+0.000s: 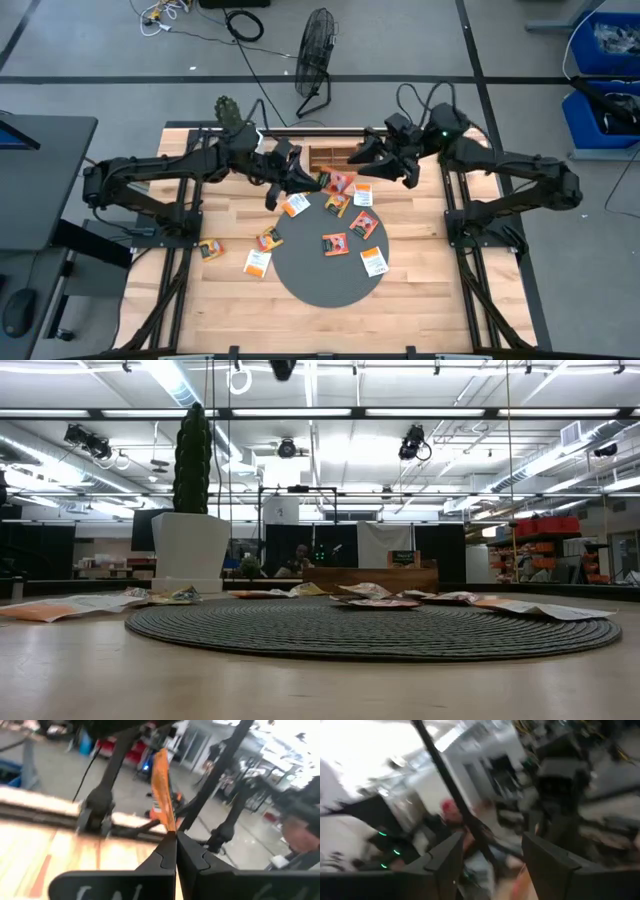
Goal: Pick & Place Tea
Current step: Put the yellow tea bag into the right section of the wooden organizer
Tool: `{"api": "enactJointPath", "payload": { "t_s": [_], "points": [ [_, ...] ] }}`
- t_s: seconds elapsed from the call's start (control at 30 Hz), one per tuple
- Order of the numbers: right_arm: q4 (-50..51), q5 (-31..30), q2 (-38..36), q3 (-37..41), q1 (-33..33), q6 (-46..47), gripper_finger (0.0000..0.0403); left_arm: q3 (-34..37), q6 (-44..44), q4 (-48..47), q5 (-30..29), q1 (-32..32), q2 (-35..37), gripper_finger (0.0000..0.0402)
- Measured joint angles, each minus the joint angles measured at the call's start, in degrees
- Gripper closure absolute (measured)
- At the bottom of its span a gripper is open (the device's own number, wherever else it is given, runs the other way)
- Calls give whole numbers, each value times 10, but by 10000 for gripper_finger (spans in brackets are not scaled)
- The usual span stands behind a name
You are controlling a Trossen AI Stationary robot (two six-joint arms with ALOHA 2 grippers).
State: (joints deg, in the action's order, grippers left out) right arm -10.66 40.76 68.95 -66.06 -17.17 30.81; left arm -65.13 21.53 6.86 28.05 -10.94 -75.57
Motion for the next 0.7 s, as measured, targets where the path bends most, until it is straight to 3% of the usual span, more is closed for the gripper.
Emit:
{"api": "enactJointPath", "payload": {
  "t_s": [0.17,0.3,0.37,0.57,0.7],
  "points": [
    [335,-37,47,-151,3,-171,200,1,-15,-98,0,-16,-1,400],
    [496,-63,118,-272,4,-250,210,0,-20,-150,-2,-25,-1,401],
    [547,-72,154,-325,4,-274,211,-14,-38,-201,-9,-25,-1,401],
    [650,-75,256,-435,5,-313,211,-102,-142,-441,-113,-19,-15,401],
    [655,-79,307,-473,10,-320,211,-138,-174,-493,-159,-16,-12,401]
  ]
}}
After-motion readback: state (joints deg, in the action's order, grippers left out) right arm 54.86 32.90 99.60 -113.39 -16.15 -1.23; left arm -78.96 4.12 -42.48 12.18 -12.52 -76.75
